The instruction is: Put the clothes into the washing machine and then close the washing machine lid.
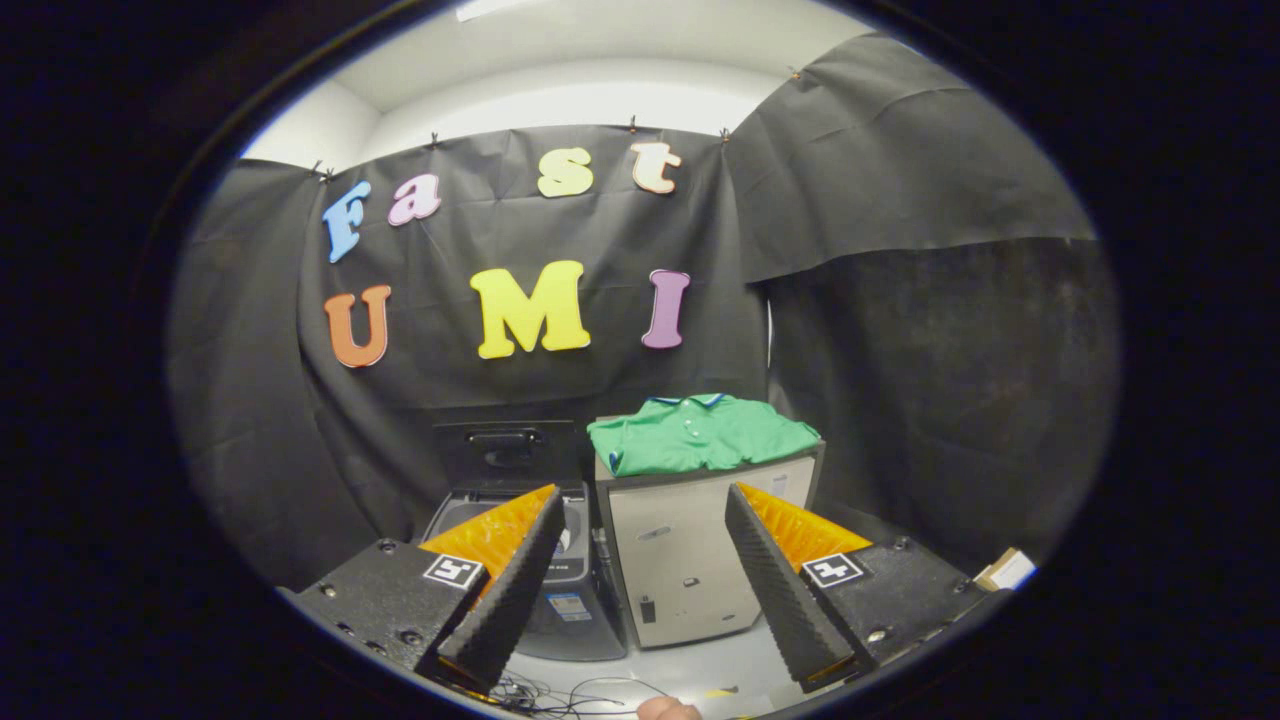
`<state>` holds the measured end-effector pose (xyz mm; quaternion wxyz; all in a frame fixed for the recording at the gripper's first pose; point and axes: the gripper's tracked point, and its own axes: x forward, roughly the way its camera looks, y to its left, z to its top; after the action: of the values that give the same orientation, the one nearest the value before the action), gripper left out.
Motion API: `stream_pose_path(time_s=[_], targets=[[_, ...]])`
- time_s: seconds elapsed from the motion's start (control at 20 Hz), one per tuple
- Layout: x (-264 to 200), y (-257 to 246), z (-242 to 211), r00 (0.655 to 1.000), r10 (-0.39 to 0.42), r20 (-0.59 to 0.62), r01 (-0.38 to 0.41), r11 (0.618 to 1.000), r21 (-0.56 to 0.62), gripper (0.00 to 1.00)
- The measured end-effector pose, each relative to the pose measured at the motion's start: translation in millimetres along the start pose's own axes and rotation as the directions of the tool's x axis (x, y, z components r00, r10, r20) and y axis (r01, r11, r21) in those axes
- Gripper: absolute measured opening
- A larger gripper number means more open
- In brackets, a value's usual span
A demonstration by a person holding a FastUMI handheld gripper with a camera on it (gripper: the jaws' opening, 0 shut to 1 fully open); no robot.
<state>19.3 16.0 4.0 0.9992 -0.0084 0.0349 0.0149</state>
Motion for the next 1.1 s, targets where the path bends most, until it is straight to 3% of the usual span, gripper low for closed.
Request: stream_pose_path(time_s=[0.2,0.35,0.45,0.8,0.95,1.1], targets=[[49,-15,44,0.999,0.012,0.044,-0.012,1.0,-0.008,1.0],[113,-35,80,0.997,0.045,0.068,-0.044,0.999,-0.022,1.0],[170,-57,87,0.999,0.047,0.02,-0.046,0.997,-0.063,1.0],[355,-77,45,0.967,0.086,-0.24,-0.117,0.986,-0.119,1.0],[403,-82,12,0.928,0.099,-0.36,-0.143,0.985,-0.098,1.0],[429,-87,-19,0.886,0.073,-0.458,-0.157,0.976,-0.149,1.0]])
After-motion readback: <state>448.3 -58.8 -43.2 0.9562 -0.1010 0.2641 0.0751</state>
